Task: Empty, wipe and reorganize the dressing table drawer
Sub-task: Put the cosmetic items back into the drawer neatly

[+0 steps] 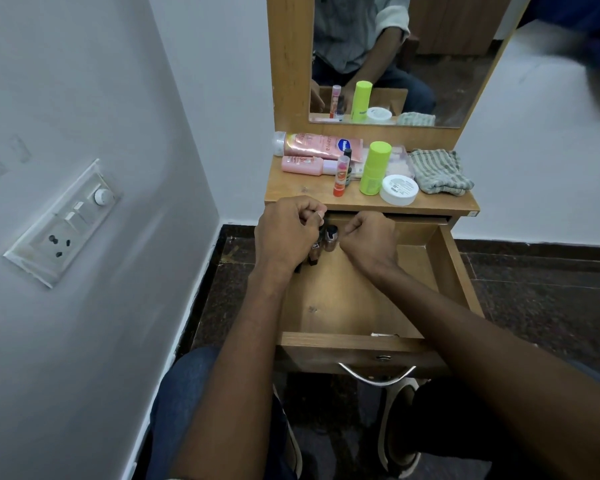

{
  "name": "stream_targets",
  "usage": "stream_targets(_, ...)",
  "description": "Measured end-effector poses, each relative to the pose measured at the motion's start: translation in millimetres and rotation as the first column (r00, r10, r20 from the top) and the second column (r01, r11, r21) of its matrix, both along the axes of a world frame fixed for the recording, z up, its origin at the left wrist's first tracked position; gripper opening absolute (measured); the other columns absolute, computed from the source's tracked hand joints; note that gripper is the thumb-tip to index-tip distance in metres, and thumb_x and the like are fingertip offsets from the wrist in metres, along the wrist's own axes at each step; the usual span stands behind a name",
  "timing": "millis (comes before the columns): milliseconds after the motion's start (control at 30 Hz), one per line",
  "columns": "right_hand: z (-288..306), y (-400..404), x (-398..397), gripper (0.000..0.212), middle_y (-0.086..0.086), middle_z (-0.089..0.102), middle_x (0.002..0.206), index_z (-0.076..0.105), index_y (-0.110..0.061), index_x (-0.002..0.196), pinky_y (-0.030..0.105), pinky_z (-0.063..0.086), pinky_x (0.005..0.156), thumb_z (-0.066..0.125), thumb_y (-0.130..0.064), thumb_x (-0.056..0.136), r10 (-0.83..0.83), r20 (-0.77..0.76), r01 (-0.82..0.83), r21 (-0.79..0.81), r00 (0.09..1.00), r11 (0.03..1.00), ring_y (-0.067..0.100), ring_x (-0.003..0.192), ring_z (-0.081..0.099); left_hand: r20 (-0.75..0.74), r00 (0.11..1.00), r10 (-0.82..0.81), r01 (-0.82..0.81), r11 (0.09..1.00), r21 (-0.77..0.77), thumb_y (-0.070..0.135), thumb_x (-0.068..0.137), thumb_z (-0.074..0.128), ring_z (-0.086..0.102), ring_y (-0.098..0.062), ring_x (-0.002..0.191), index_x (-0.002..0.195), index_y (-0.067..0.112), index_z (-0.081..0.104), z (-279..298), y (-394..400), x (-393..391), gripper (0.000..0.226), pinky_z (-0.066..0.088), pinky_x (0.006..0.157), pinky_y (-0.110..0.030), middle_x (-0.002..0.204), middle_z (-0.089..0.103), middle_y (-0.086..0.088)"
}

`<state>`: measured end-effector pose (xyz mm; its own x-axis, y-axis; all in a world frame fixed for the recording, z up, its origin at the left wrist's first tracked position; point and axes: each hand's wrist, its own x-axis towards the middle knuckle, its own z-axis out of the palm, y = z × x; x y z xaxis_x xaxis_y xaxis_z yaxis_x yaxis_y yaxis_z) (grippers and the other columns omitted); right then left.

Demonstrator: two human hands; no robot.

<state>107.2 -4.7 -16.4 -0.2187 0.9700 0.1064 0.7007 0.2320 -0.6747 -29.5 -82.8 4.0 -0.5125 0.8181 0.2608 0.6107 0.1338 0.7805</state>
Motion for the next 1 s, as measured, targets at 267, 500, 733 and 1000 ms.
stream_targets(267, 40.7, 8.5, 10.4, 0.01, -0.006, 0.066, 0.075, 0.072, -0.014, 0.086, 0.031, 0.054, 0.069, 0.069, -0.009, 0.079, 0.022, -0.191, 0.037, 0.302, 0.981, 0.952, 0.011, 0.072, 0.062, -0.075, 0.991, 0.109, -0.102, 0.99, 0.097, 0.038, 0.091, 0.08, 0.068, -0.003, 0.08, 0.1, 0.034, 0.073, 20.8, 22.1, 10.3, 0.013, 0.063, 0.076, -0.035, 0.083, 0.067, 0.021)
stream_targets(500, 49.7, 13.8, 4.9, 0.007, -0.005, 0.067, 0.075, 0.072, -0.013, 0.085, 0.038, 0.058, 0.067, 0.068, -0.01, 0.081, 0.072, -0.222, 0.018, 0.381, 0.972, 0.924, 0.011, 0.071, 0.063, -0.171, 0.976, 0.131, -0.13, 0.991, 0.017, 0.054, 0.083, 0.085, 0.07, -0.009, 0.101, 0.117, 0.028, 0.074, 33.9, 62.4, 16.8, 0.044, 0.055, 0.078, -0.029, 0.11, 0.076, 0.011)
stream_targets(733, 54.6, 22.0, 3.5, 0.026, 0.003, 0.062, 0.107, 0.067, -0.014, 0.104, 0.031, 0.046, 0.086, 0.071, -0.01, 0.079, 0.061, -0.016, -0.037, 0.633, 0.998, 0.773, 0.021, 0.105, 0.052, -0.181, 0.973, 0.141, -0.145, 0.989, -0.007, 0.04, 0.092, 0.077, 0.063, -0.008, 0.081, 0.098, 0.025, 0.073, 30.0, 63.2, 18.6, 0.016, 0.035, 0.056, -0.02, 0.085, 0.068, 0.014)
stream_targets(1000, 78.6, 40.4, -16.1, 0.038, -0.001, 0.065, 0.116, 0.067, -0.02, 0.113, 0.034, 0.021, 0.087, 0.074, -0.021, 0.076, 0.057, 0.218, -0.182, 0.613, 0.974, 0.769, 0.026, 0.126, 0.046, -0.202, 0.962, 0.184, -0.176, 0.983, 0.056, 0.044, 0.098, 0.071, 0.068, -0.015, 0.099, 0.121, 0.026, 0.074, 31.5, 54.7, 6.1, 0.029, 0.04, 0.072, -0.027, 0.111, 0.078, 0.007)
